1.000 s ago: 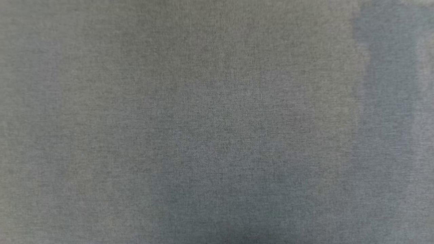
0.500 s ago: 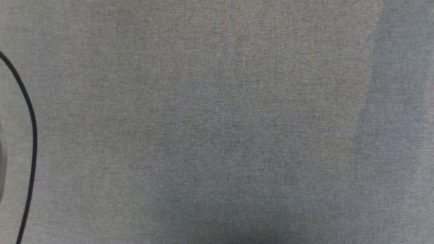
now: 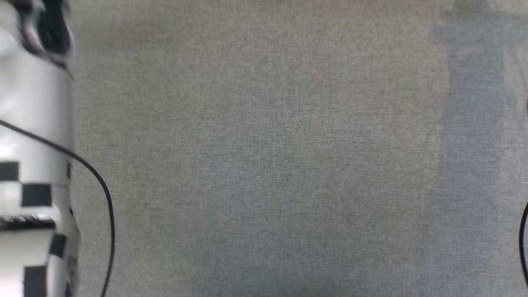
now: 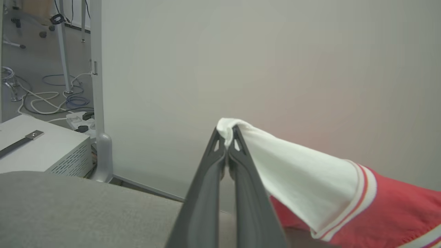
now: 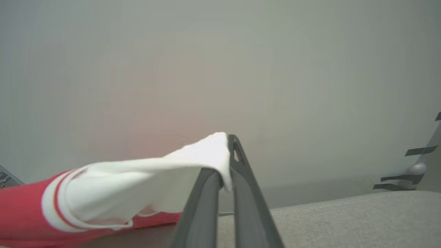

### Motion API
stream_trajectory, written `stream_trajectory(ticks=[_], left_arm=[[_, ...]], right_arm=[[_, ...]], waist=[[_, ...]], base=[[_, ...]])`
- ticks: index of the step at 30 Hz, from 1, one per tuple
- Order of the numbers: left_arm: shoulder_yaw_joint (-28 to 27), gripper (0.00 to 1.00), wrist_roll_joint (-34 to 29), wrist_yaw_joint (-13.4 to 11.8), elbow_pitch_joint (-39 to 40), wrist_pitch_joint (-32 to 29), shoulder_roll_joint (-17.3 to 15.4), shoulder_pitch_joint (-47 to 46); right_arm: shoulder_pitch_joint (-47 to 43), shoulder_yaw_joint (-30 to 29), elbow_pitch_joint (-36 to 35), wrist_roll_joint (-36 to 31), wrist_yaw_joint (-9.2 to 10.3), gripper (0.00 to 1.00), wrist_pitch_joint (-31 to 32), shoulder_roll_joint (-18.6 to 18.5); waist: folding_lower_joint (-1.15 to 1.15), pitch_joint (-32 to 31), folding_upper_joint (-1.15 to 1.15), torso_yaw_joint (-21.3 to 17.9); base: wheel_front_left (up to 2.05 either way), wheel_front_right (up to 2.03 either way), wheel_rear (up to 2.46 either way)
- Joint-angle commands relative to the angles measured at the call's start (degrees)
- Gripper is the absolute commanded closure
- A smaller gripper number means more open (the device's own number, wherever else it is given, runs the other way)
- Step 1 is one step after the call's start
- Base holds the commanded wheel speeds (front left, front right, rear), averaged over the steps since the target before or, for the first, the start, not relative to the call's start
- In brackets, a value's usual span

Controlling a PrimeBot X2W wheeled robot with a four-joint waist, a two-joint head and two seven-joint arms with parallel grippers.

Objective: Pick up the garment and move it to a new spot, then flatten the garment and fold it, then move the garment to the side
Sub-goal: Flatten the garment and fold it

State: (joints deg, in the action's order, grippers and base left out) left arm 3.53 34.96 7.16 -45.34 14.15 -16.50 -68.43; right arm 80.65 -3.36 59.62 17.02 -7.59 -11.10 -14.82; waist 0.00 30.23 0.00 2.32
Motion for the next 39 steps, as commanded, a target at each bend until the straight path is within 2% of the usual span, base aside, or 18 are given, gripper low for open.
stream_trajectory(ticks=[1,9,17,25,33,39], left_arm=[[0.79,1.00,0.93,0.29,-0.32,-0.04,0.53,3.66],[5.06,1.00,6.33,0.32,0.41,-3.33,0.55,19.46],[7.72,1.00,9.36,0.32,2.12,-8.20,-1.86,31.84],[9.47,1.00,10.18,0.16,5.44,-14.05,-4.62,40.85],[9.79,1.00,12.34,-1.01,15.26,-21.40,-8.31,51.23],[9.47,1.00,14.30,-2.92,26.61,-26.83,-11.63,60.11]], right_arm=[[-3.36,0.85,0.29,1.40,0.10,1.00,-0.30,-0.25],[-19.18,9.58,-0.61,6.89,0.10,1.00,4.71,-2.53],[-29.37,16.56,-3.12,12.77,0.10,1.00,15.81,-5.94],[-36.47,21.40,-7.29,16.31,0.10,1.00,28.87,-10.11],[-43.36,22.26,-15.55,18.49,0.10,1.00,40.60,-14.92],[-50.68,18.83,-24.38,19.20,0.10,1.00,49.39,-17.17]], waist=[[0.00,-4.36,0.00,0.31],[0.00,-12.32,0.00,0.79],[0.00,-20.25,0.00,0.77],[0.00,-25.28,0.00,0.05],[0.00,-28.27,0.00,-0.85],[0.00,-29.50,0.00,-1.14]], base=[[0.00,0.00,0.00],[0.00,0.00,0.00],[0.00,0.00,0.00],[0.00,0.00,0.00],[0.00,0.00,0.00],[0.00,0.00,0.00]])
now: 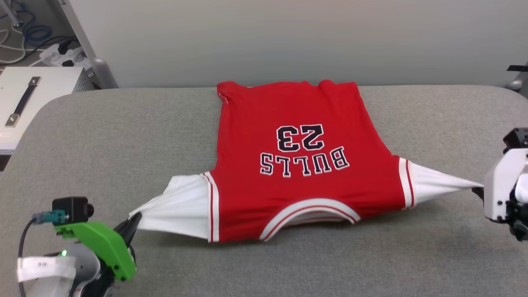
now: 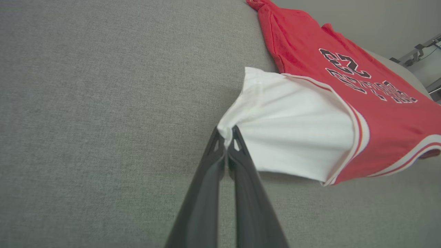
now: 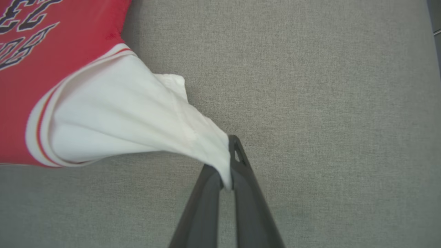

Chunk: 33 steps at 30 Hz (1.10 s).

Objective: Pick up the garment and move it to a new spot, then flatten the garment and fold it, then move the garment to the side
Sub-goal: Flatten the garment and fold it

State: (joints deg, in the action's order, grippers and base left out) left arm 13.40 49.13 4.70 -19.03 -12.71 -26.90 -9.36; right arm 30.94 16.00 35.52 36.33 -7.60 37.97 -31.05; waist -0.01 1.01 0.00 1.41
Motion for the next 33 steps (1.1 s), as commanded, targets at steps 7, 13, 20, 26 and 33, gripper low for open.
stream_trajectory(ticks=[7,13,20,26,33], left_arm=[[-1.85,1.00,1.60,-4.05,12.07,-4.03,-5.19,10.38],[-1.81,1.00,4.98,-6.23,19.47,-10.78,-7.56,16.43],[-0.14,1.00,6.56,-7.13,25.10,-15.25,-8.00,17.55],[1.18,1.00,6.81,-6.79,27.40,-16.47,-7.47,16.29],[2.73,1.00,7.27,-6.11,31.98,-18.61,-7.49,14.63]], right_arm=[[-11.42,-9.18,-12.81,-2.37,0.11,1.00,11.16,-1.32],[-20.21,-17.52,-24.11,-6.17,0.11,1.00,21.69,1.34],[-25.89,-24.32,-35.01,-10.62,0.11,1.00,29.94,5.83],[-27.18,-26.31,-39.88,-12.79,0.11,1.00,33.02,7.95],[-24.00,-26.98,-43.44,-12.25,0.11,0.00,32.98,8.13]], waist=[[0.01,-0.98,0.00,-0.30],[0.01,-0.35,0.00,-0.20],[0.01,1.47,0.00,0.53],[0.01,3.56,0.00,1.25],[0.01,7.20,0.00,2.53]], base=[[0.00,0.00,0.00],[0.00,0.00,0.00],[0.00,0.00,0.00],[0.00,0.00,0.00],[0.00,0.00,0.00]])
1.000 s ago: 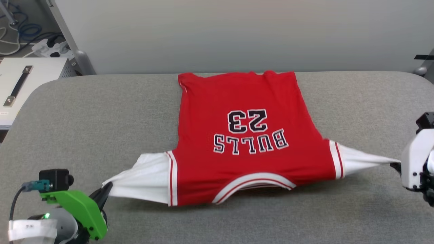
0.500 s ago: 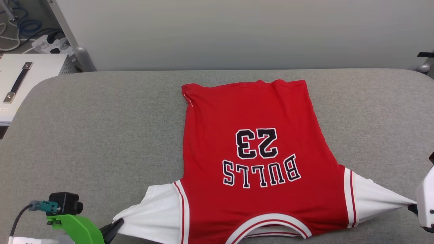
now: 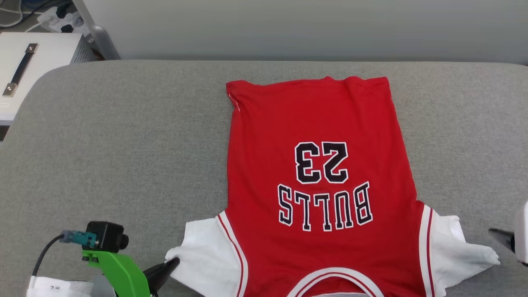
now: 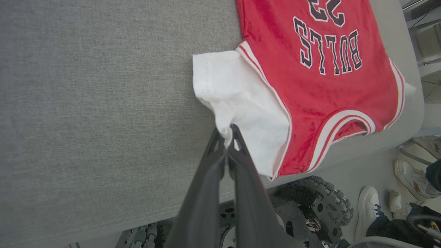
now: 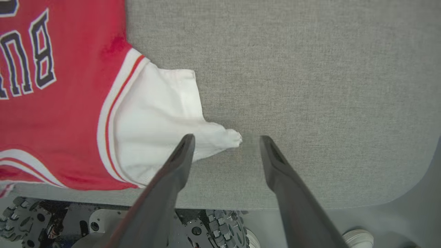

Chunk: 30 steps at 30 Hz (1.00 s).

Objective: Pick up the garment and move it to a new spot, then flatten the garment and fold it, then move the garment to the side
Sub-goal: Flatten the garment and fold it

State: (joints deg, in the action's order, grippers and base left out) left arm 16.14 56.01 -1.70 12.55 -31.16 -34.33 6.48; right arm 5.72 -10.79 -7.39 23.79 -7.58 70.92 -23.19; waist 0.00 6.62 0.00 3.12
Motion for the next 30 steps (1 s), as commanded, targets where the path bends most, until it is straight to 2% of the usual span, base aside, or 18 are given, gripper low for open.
stream_trajectory(ticks=[1,6,11,21,30], left_arm=[[0.18,1.00,0.29,0.26,1.12,-0.47,-0.16,-1.44],[1.55,1.00,-0.80,-0.12,5.35,-2.26,-0.69,-2.84],[2.65,1.00,-2.16,-0.51,9.31,-3.51,-1.01,-4.51],[5.35,1.00,-4.79,0.43,13.64,-4.20,0.05,-8.95],[7.42,1.00,-5.94,1.18,15.14,-3.72,1.95,-11.19]], right_arm=[[2.27,-0.37,-0.87,0.38,0.09,0.00,0.13,0.39],[10.82,-0.61,-1.56,0.28,0.09,0.00,1.03,1.06],[20.56,-0.10,0.94,-0.69,0.09,0.00,3.15,1.64],[40.51,2.34,12.73,-5.84,0.09,0.00,5.04,0.73],[50.54,2.47,23.14,-11.98,0.09,0.00,3.25,-1.56]], waist=[[0.00,2.15,0.00,1.00],[0.00,6.13,0.00,2.49],[0.00,11.24,0.00,4.90],[0.00,21.10,0.00,11.56],[0.00,25.65,0.00,16.19]], base=[[0.00,0.00,0.00],[0.00,0.00,0.00],[0.00,0.00,0.00],[0.00,0.00,0.00],[0.00,0.00,0.00]])
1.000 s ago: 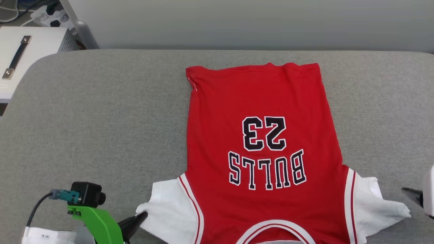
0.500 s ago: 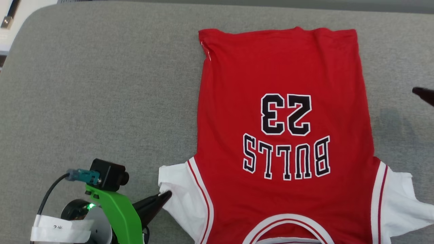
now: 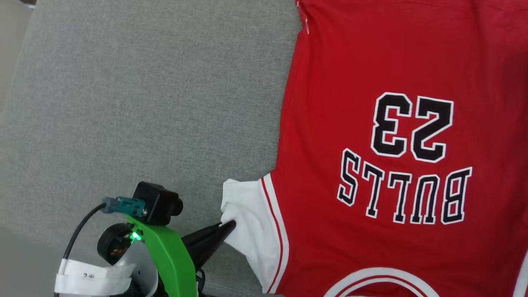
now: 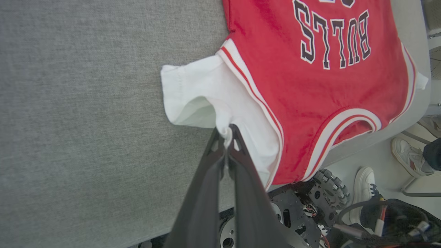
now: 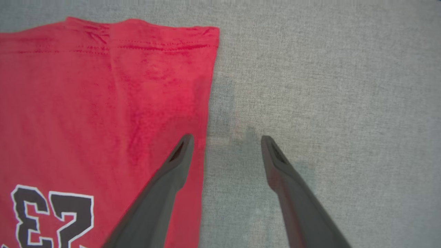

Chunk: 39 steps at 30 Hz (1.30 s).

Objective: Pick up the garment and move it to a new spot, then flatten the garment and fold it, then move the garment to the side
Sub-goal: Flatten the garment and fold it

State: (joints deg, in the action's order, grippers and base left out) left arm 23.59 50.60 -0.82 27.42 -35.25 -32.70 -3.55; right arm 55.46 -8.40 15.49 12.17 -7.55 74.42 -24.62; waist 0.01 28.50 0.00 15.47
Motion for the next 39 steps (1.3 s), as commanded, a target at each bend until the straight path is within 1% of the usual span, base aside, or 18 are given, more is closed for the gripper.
stream_trajectory(ticks=[1,8,18,19,20,23,30,36,39], left_arm=[[0.15,1.00,-0.61,0.40,0.34,0.46,0.53,-1.40],[1.14,1.00,-1.19,0.85,0.18,1.30,1.68,-2.21],[1.92,1.00,-1.63,1.19,-0.80,2.01,2.56,-2.95],[1.96,1.00,-1.63,1.19,-0.83,2.01,2.58,-2.98],[1.98,1.00,-1.61,1.20,-0.83,2.00,2.58,-3.04],[1.93,1.00,-1.53,1.15,-0.87,2.02,2.64,-3.22],[1.60,1.00,-1.44,0.72,-1.33,2.11,2.67,-3.51],[1.24,1.00,-1.13,0.16,-1.62,1.84,2.38,-3.28],[0.68,1.00,-0.12,-0.42,-2.20,1.71,2.37,-2.59]], right_arm=[[1.70,-0.12,1.19,-0.88,0.06,0.00,-0.60,-0.19],[5.02,0.71,5.52,-3.23,0.06,0.00,-1.95,-1.73],[1.75,4.43,8.83,-2.30,0.06,0.00,-1.80,-2.51],[1.34,4.76,9.03,-2.01,0.06,0.71,-1.46,-2.60],[1.05,5.06,9.12,-1.55,0.06,1.00,-1.35,-2.67],[0.76,5.35,9.28,-0.82,0.06,1.00,-1.09,-3.07],[-0.16,5.18,10.17,0.12,0.06,1.00,-3.03,-4.13],[-3.11,4.74,10.88,1.16,0.06,1.00,-4.57,-4.39],[-5.71,4.96,11.13,2.24,0.06,1.00,-5.76,-4.16]], waist=[[-0.01,4.15,0.00,4.29],[-0.01,6.03,0.00,6.27],[-0.01,6.43,0.00,6.92],[-0.01,6.44,0.00,6.93],[-0.01,6.50,0.00,6.96],[-0.01,6.63,0.00,6.92],[-0.01,5.06,0.00,5.89],[-0.01,1.71,0.00,3.73],[-0.01,-0.59,0.00,1.97]], base=[[0.00,0.00,0.00],[0.00,0.00,0.00],[0.00,0.00,0.00],[0.00,0.00,0.00],[0.00,0.00,0.00],[0.00,0.00,0.00],[0.00,0.00,0.00],[0.00,0.00,0.00],[0.00,0.00,0.00]])
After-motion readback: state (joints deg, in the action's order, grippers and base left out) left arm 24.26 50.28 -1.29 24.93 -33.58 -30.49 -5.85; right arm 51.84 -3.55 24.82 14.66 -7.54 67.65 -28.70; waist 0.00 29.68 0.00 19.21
